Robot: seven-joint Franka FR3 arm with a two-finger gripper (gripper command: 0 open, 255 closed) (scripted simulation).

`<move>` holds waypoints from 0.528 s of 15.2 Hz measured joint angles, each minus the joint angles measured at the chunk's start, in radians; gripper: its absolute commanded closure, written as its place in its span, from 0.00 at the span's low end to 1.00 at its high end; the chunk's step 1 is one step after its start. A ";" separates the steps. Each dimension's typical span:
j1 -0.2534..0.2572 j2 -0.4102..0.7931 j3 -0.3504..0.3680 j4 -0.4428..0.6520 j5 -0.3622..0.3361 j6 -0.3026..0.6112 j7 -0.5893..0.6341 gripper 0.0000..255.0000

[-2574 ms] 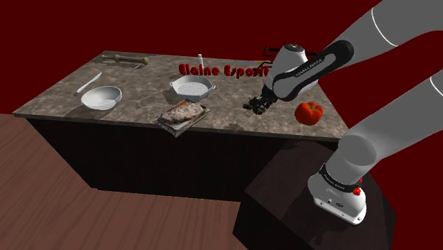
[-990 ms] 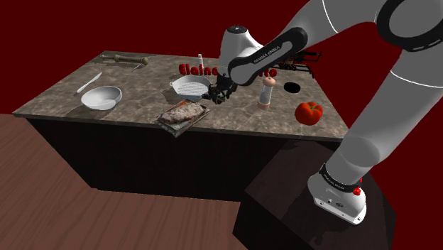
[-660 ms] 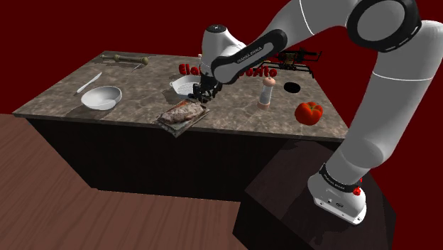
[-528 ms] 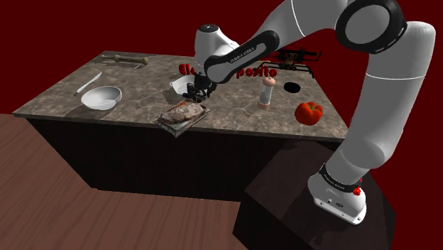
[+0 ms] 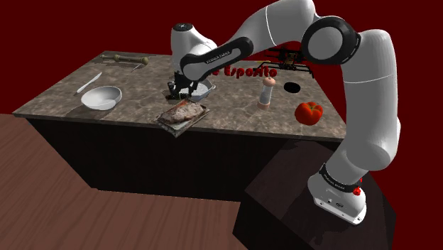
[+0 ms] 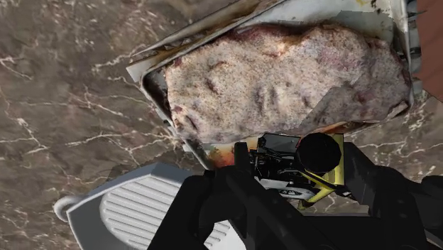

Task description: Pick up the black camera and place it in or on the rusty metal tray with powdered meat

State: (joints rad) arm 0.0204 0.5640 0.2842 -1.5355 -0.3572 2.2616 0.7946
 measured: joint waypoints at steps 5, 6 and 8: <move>0.007 0.030 -0.009 -0.013 -0.015 0.041 0.017 1.00; 0.010 0.040 -0.012 -0.013 -0.019 0.050 0.021 1.00; 0.011 0.054 -0.016 -0.015 -0.025 0.066 0.026 1.00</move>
State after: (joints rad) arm 0.0319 0.6181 0.2682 -1.5505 -0.3827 2.3280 0.8203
